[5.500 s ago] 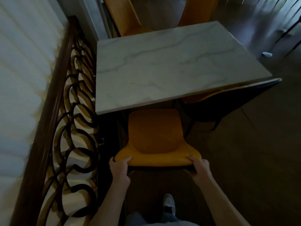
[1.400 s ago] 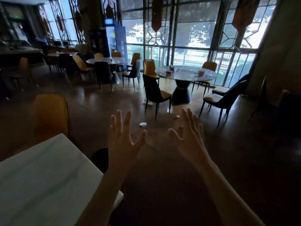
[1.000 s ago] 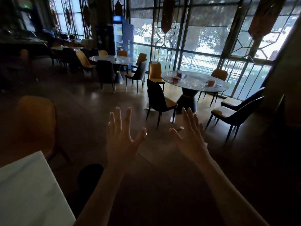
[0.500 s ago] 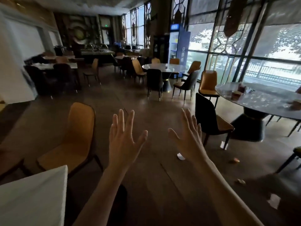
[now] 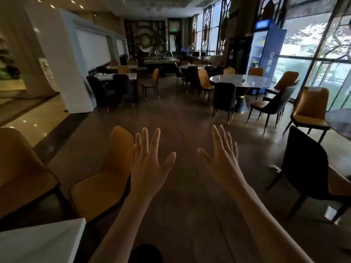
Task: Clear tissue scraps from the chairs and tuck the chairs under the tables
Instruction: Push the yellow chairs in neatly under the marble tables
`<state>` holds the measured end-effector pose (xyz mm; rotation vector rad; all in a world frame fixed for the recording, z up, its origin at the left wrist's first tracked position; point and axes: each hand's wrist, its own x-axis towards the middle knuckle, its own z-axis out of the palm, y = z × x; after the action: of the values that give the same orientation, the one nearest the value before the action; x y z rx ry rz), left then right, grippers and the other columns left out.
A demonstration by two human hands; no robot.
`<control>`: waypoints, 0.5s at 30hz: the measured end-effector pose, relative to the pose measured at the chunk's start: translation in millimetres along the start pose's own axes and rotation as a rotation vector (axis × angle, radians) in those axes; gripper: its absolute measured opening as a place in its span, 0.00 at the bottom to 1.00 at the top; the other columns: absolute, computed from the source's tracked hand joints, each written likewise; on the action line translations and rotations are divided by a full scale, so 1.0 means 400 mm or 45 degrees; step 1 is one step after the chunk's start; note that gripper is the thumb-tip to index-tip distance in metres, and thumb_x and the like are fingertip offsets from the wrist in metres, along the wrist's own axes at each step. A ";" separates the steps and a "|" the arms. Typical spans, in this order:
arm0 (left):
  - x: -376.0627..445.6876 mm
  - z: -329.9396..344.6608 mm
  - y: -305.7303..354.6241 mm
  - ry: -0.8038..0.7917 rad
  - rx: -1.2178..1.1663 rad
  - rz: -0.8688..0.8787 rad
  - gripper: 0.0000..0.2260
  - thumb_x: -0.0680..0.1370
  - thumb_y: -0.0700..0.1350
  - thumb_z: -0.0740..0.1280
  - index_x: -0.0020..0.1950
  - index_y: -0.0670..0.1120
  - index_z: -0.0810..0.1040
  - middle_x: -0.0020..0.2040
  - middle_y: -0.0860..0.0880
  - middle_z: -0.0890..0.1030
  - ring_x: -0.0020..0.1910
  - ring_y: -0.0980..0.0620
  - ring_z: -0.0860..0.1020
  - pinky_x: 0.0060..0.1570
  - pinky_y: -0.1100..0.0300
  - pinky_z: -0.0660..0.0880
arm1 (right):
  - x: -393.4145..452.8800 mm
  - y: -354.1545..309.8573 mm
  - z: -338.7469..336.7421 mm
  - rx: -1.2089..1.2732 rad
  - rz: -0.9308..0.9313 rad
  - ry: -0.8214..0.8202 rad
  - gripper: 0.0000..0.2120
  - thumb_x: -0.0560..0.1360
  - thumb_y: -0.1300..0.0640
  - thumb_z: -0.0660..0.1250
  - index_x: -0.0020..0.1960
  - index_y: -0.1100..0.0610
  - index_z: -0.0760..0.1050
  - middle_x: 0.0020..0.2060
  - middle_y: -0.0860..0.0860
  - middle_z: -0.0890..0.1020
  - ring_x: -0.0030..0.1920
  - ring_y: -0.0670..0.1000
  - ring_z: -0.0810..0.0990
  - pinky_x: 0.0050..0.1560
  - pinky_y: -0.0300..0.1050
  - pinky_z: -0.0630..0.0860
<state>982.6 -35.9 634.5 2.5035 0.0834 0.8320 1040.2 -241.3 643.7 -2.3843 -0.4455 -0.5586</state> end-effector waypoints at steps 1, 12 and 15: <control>0.047 0.029 -0.020 0.008 0.011 -0.002 0.37 0.76 0.73 0.50 0.81 0.60 0.43 0.82 0.51 0.39 0.79 0.51 0.37 0.74 0.52 0.41 | 0.047 0.017 0.030 -0.004 -0.012 -0.006 0.39 0.79 0.38 0.59 0.80 0.47 0.41 0.80 0.49 0.43 0.79 0.52 0.38 0.77 0.55 0.39; 0.571 0.297 -0.238 0.053 0.071 -0.059 0.36 0.77 0.72 0.49 0.80 0.61 0.42 0.81 0.50 0.40 0.80 0.49 0.39 0.75 0.50 0.46 | 0.582 0.132 0.330 0.069 -0.021 -0.070 0.39 0.79 0.39 0.60 0.80 0.47 0.41 0.80 0.49 0.43 0.79 0.52 0.39 0.78 0.57 0.41; 0.682 0.354 -0.290 0.064 0.056 -0.085 0.37 0.76 0.73 0.49 0.80 0.60 0.42 0.81 0.51 0.39 0.80 0.49 0.39 0.75 0.51 0.45 | 0.711 0.163 0.398 0.076 -0.050 -0.087 0.39 0.79 0.40 0.61 0.80 0.47 0.41 0.80 0.50 0.43 0.78 0.52 0.39 0.77 0.57 0.41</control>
<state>1296.6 60.3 630.7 2.5059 0.2033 0.8746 1355.8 -136.4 638.9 -2.3477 -0.5323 -0.4759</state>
